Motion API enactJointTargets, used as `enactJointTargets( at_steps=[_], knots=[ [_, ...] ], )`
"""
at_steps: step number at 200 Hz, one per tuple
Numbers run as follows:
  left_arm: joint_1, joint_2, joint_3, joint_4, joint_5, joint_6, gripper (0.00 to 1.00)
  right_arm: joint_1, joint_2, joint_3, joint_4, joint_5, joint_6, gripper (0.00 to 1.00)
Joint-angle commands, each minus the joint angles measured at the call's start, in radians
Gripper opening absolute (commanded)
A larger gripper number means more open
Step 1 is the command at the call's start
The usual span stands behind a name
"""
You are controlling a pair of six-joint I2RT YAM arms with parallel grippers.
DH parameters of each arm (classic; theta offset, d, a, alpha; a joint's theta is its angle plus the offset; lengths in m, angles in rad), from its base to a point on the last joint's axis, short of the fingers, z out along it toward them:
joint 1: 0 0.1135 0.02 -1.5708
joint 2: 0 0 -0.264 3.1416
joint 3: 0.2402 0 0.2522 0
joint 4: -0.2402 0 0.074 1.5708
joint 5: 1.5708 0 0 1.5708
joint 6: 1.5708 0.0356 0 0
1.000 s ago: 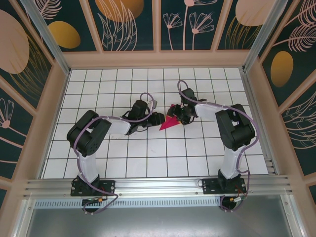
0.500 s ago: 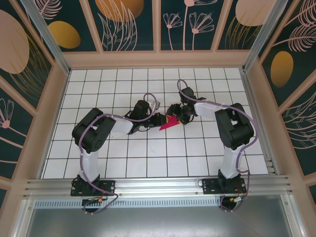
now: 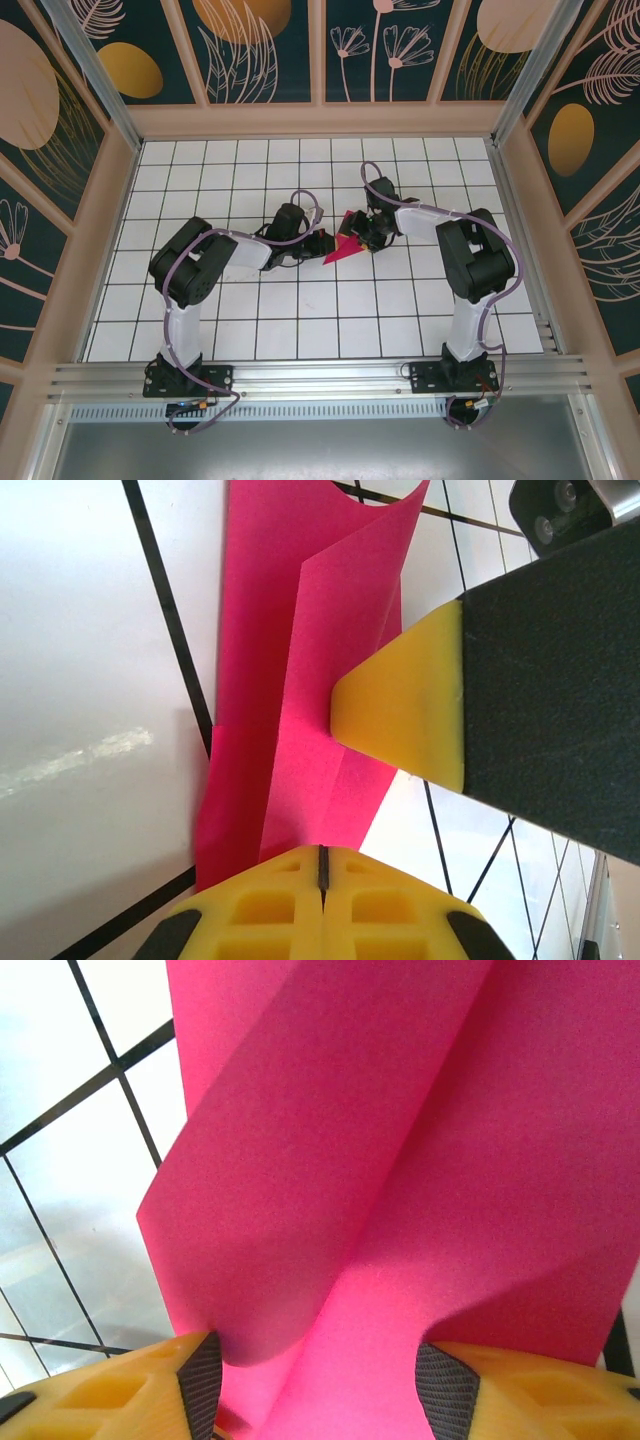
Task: Fold a paper plane with a square sheet of paper (pick it up from the middle)
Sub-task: Fourth fold the wing at the center of the table.
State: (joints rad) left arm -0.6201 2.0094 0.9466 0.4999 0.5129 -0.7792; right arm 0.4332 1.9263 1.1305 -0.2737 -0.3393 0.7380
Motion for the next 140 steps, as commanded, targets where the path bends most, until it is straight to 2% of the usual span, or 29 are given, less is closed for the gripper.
enactJointTargets(
  at_steps=[1,33,84,140],
  knots=[
    [0.002,0.025,0.02,-0.03,-0.017,0.018,0.05,-0.011,0.197,-0.101,-0.05,0.141,-0.025,0.59],
    [0.002,0.035,0.021,-0.043,-0.019,0.014,0.04,-0.013,0.202,-0.1,-0.05,0.127,-0.019,0.59],
    [0.002,0.056,0.06,-0.074,-0.027,0.009,0.04,-0.016,0.156,-0.12,0.003,0.094,-0.029,0.64],
    [0.002,0.053,0.06,-0.092,-0.039,0.013,0.04,-0.028,0.156,-0.135,0.006,0.108,-0.012,0.57]
  ],
)
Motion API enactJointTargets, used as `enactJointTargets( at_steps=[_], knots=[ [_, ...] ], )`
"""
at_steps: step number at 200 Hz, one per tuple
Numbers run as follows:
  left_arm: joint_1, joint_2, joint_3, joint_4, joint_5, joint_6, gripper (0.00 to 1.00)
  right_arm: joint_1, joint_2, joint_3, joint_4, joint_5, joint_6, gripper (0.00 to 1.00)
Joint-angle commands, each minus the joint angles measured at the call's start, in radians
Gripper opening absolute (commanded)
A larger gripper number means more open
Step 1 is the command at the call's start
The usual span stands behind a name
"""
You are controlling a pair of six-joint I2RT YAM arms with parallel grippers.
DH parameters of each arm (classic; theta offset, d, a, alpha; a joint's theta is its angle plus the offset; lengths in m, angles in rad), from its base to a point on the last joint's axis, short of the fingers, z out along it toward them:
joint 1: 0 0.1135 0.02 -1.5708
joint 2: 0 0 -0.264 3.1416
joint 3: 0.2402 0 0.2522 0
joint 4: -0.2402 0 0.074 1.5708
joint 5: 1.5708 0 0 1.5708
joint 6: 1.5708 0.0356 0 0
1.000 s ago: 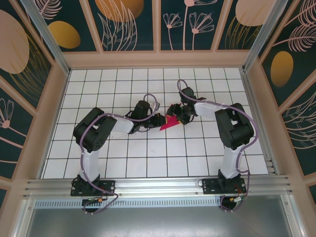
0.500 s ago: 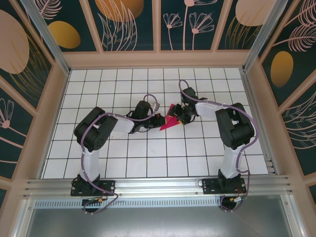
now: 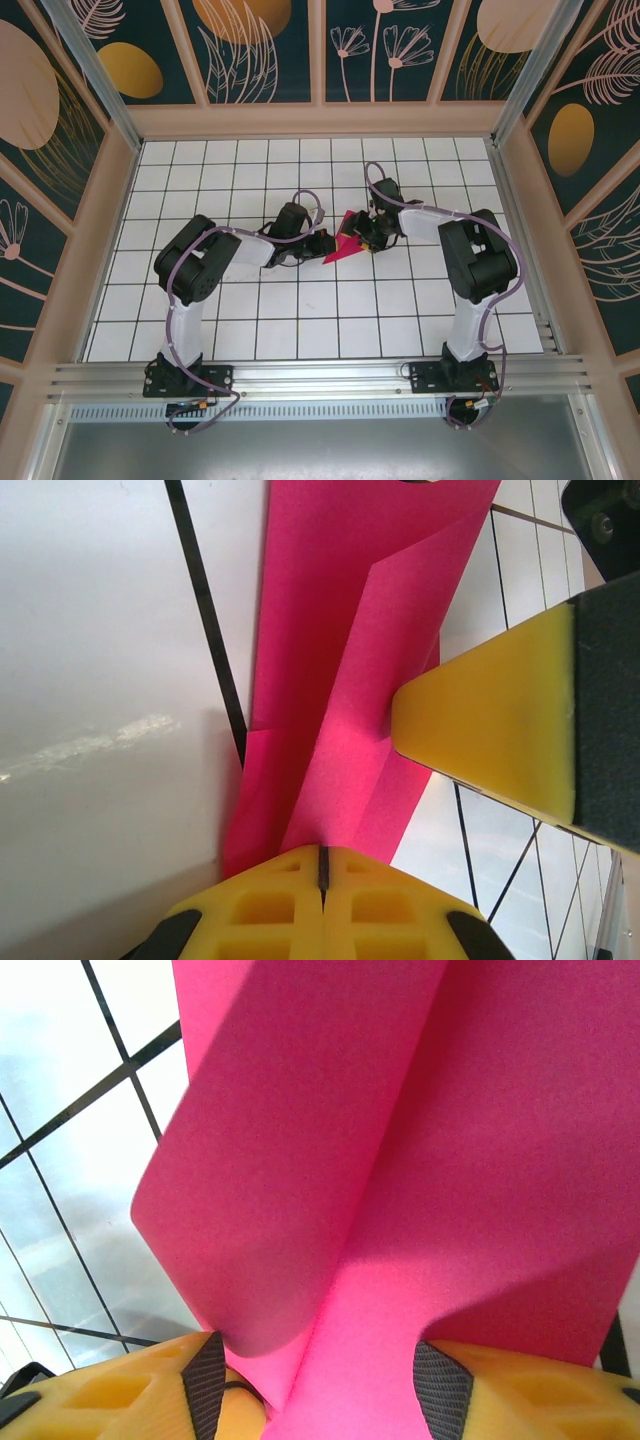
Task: Fold a paper plane with a square sheet of paper (pick it up from the middle)
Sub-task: Fourth fold the wing at the center of the table.
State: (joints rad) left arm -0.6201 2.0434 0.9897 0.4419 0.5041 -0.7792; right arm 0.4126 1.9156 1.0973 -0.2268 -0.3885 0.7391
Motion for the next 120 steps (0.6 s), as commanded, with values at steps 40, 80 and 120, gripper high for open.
enactJointTargets(
  at_steps=[40,80,120],
  knots=[
    [0.002,0.014,0.012,-0.049,-0.045,0.014,0.04,-0.017,0.152,-0.119,-0.017,0.144,0.004,0.56],
    [0.002,-0.003,0.01,-0.054,-0.039,0.013,0.04,-0.024,0.211,-0.066,-0.1,0.162,0.017,0.51],
    [0.002,-0.023,0.007,-0.046,-0.022,0.008,0.04,-0.029,0.276,-0.034,-0.147,0.164,0.022,0.47]
  ],
)
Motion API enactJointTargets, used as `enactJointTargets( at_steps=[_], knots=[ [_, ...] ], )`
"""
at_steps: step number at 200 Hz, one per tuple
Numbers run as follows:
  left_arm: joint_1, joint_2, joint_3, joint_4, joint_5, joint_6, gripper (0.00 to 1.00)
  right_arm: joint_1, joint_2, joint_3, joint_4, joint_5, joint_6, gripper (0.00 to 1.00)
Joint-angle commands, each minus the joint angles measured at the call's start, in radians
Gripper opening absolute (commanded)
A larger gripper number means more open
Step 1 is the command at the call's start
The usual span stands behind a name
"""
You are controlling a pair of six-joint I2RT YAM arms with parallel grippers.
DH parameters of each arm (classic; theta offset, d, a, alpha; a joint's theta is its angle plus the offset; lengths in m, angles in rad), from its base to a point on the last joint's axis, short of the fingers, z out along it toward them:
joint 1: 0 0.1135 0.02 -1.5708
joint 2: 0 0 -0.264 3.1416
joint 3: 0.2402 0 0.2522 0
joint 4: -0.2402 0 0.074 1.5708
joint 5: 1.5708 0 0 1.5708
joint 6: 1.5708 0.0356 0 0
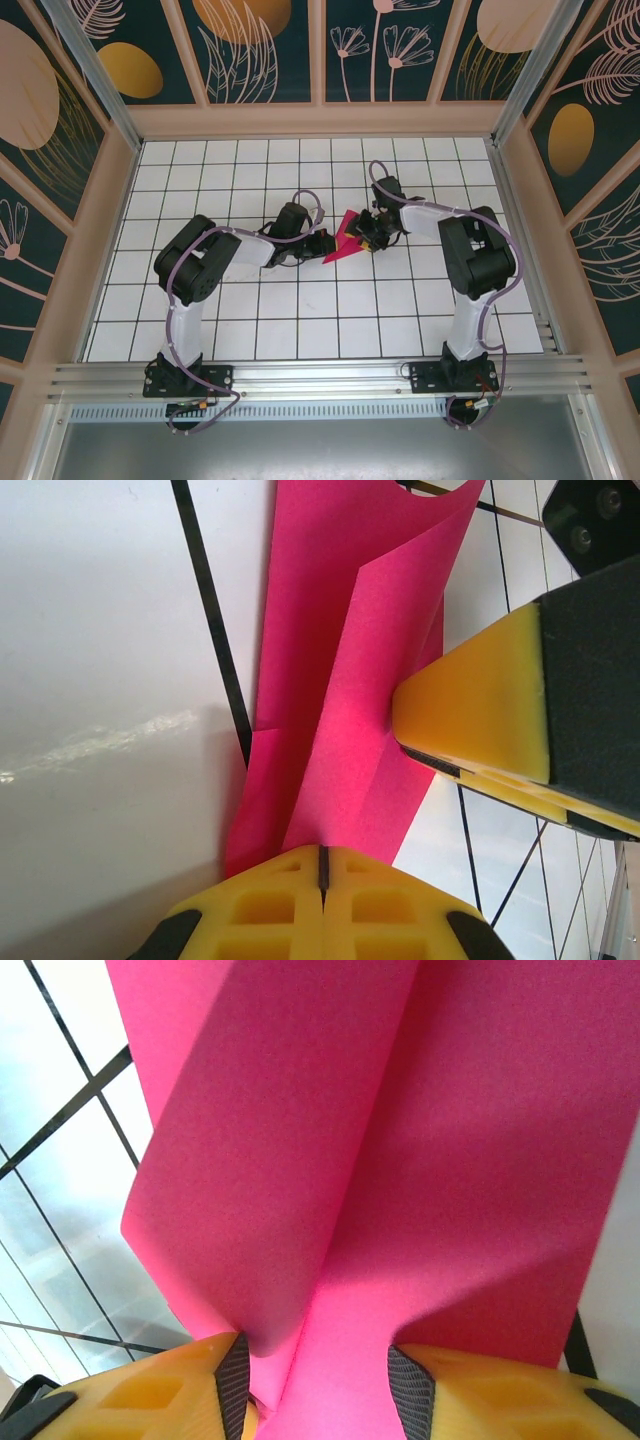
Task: Fold a paper plane with a square sheet of paper (pick it up from the middle)
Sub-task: Fourth fold the wing at the center of the table.
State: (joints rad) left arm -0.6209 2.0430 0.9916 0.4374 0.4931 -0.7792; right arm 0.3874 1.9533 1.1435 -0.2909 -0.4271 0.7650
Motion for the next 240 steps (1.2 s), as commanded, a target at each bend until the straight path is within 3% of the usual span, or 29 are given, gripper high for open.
enactJointTargets(
  at_steps=[1,77,132,240],
  knots=[
    [0.003,-0.022,0.004,-0.04,-0.01,0.008,0.04,-0.004,0.238,-0.079,-0.084,0.203,-0.004,0.47],
    [0.004,-0.051,0.011,0.063,0.028,-0.019,0.07,0.003,0.296,-0.036,-0.152,0.26,-0.02,0.41],
    [0.003,-0.007,0.043,0.08,0.038,-0.04,0.08,0.021,0.329,-0.017,-0.162,0.284,-0.022,0.49],
    [0.003,0.039,0.074,-0.019,-0.008,-0.009,0.05,0.023,0.343,-0.013,-0.162,0.277,0.003,0.5]
  ],
)
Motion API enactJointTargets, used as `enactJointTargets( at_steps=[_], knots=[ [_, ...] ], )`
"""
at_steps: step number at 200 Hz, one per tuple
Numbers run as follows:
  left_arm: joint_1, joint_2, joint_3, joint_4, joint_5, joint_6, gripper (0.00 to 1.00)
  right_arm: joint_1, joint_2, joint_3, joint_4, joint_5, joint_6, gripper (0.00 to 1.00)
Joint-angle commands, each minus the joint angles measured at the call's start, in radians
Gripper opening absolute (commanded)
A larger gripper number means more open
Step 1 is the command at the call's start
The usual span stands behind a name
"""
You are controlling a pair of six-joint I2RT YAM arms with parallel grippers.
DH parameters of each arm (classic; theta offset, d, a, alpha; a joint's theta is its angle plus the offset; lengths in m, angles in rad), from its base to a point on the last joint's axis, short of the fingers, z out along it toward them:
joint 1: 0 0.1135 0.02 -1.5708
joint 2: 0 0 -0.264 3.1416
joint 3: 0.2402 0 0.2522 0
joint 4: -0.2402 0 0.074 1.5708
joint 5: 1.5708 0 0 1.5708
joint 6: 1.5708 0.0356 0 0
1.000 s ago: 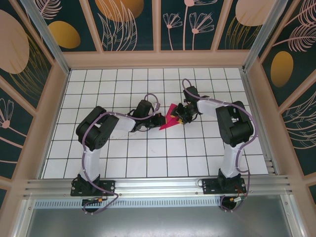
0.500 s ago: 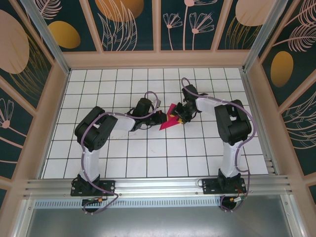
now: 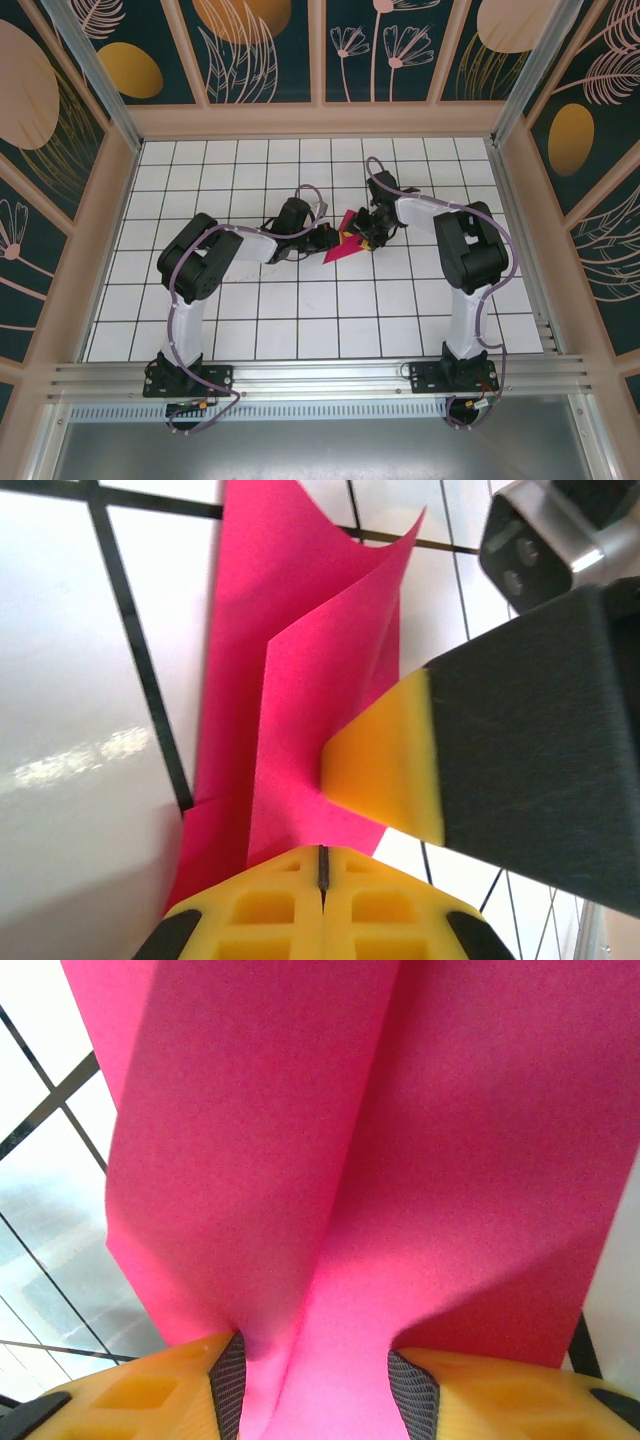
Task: Fold a paper plane with a square sheet of paper (pick it up from the middle)
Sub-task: Fourth fold the wing at the center of the table.
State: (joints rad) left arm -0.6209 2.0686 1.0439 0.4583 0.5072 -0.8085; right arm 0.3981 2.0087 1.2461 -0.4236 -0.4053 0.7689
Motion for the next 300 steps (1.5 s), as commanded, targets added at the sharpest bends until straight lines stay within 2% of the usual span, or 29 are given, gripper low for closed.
enactJointTargets(
  at_steps=[1,130,213,300],
  knots=[
    [0.003,0.013,0.022,-0.04,-0.024,0.02,0.05,0.013,0.288,-0.116,-0.029,0.255,-0.001,0.51],
    [0.004,0.025,0.026,-0.084,-0.067,0.021,0.03,0.013,0.277,-0.123,-0.014,0.241,-0.013,0.53],
    [0.004,0.044,0.041,-0.103,-0.049,0.026,0.03,0.012,0.285,-0.126,-0.025,0.256,-0.009,0.47],
    [0.003,0.056,0.052,-0.111,-0.032,0.031,0.04,0.012,0.291,-0.125,-0.026,0.257,-0.005,0.45]
  ],
)
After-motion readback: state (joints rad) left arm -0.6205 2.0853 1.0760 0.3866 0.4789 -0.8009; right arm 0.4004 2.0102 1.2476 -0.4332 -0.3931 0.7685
